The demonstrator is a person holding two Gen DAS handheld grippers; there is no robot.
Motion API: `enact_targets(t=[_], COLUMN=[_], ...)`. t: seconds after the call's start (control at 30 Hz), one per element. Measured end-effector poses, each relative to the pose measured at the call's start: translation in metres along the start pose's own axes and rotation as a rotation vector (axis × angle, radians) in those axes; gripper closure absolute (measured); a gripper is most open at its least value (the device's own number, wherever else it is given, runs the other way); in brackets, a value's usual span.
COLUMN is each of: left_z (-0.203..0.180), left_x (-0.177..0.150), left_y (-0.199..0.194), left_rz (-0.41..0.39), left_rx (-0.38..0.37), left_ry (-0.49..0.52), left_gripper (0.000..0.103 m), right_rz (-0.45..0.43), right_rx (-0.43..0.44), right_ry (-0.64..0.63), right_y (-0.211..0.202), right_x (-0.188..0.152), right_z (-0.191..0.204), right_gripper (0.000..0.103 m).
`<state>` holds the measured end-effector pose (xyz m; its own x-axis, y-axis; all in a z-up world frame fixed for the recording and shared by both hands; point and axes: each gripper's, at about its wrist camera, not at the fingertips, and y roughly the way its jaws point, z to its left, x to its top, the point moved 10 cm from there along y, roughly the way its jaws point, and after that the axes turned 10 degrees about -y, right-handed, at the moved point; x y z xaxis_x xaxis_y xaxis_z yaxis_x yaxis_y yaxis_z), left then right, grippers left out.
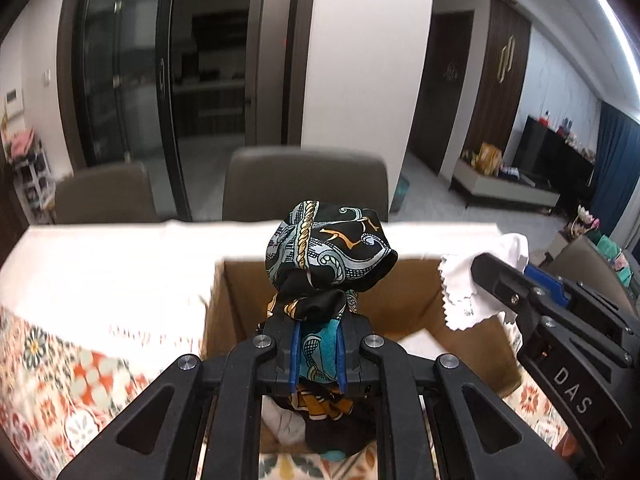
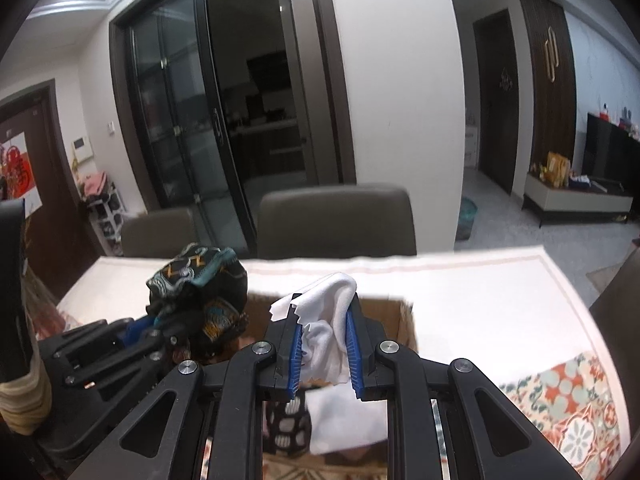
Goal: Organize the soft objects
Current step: 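Lift and carry the scarf and zigzag cloth over the box with both tools, then open both tools to drop the scarf and zigzag cloth into the box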
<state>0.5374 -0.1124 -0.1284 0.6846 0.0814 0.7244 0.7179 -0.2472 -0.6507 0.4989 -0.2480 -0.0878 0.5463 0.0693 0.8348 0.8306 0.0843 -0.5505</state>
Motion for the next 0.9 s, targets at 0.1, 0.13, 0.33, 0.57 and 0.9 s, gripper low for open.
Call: enact_targets(t=[0.1, 0.13, 0.33, 0.57, 0.9], left_z=[0.003, 0.003, 0.006, 0.01, 0.019], left_x=[-0.014, -0.017, -0.032, -0.027, -0.019], left_y=[0.01, 0.012, 0.021, 0.01, -0.04], left_rz=[0.055, 0.066, 0.135, 0.097, -0.059], left_rx=[0.015, 0.017, 0.035, 0.055, 0.137], left_ry=[-0.009, -0.009, -0.015, -0.03, 0.014], left_gripper=[0.088, 0.088, 0.077, 0.051, 0.034], right_rz=[0.041, 0.053, 0.119, 0.138, 0.122], right_rx=[0.018, 0.018, 0.038, 0.013, -0.038], right_ry=[-0.012, -0.019, -0.035, -0.029, -0.046], right_y=[0.009, 0.012, 0.028, 0.03, -0.002], right_x=[-0.01, -0.012, -0.024, -0.025, -0.027], right_z=[0.003, 0.004, 0.002, -0.007, -0.008], right_gripper=[0.083, 0.083, 0.082, 0.05, 0.05])
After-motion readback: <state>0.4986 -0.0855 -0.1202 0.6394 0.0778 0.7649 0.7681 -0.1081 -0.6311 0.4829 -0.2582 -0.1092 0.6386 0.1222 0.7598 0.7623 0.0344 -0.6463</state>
